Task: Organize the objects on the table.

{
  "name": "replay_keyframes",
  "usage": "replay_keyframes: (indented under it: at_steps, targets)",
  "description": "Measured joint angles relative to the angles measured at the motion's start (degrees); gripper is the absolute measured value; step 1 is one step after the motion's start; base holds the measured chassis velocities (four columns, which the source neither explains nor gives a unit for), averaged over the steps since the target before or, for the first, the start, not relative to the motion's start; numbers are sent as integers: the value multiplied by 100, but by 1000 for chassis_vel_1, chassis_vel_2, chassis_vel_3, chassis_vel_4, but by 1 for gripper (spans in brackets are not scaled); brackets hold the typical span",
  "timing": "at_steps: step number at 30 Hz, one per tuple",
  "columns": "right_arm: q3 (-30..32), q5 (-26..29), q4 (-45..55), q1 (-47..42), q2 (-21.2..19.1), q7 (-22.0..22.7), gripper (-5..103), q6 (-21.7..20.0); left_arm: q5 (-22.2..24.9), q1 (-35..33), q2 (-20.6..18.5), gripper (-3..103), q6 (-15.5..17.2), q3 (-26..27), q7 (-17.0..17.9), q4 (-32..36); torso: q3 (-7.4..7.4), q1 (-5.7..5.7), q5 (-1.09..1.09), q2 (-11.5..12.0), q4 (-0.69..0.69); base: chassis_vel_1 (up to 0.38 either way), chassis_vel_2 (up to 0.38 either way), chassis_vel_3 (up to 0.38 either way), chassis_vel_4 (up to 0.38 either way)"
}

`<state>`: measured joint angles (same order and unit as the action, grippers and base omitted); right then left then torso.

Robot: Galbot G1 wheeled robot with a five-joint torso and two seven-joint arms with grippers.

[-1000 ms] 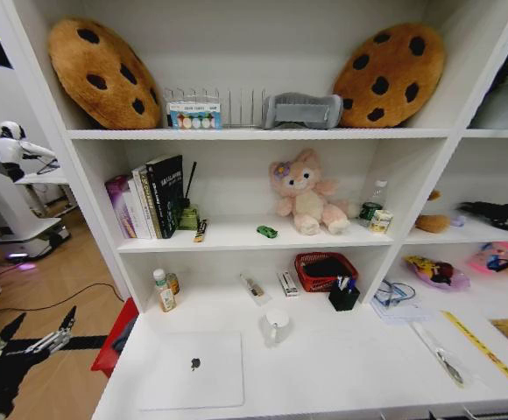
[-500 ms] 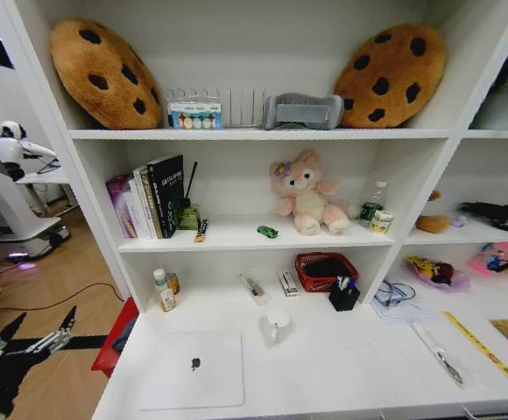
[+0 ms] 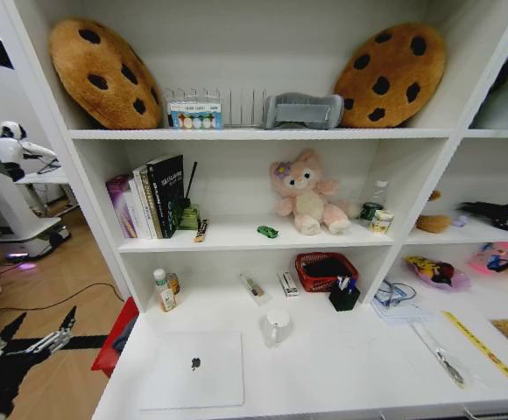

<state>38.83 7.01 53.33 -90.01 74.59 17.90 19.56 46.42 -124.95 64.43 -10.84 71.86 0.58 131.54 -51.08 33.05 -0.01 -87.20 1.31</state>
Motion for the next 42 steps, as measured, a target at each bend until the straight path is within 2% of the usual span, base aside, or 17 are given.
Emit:
replay_keyframes:
  at_steps: [11, 42]
  targets:
    - [29, 22, -544, 527, -187, -111, 30, 56, 0, -1, 0, 100, 0, 0, 0, 0, 0, 0, 1, 0, 1, -4, -7, 8, 5]
    - [70, 63, -531, 525, -263, -232, 30, 115, 0, -1, 0, 100, 0, 0, 0, 0, 1, 0, 1, -1, 1, -107, -105, 107, 104]
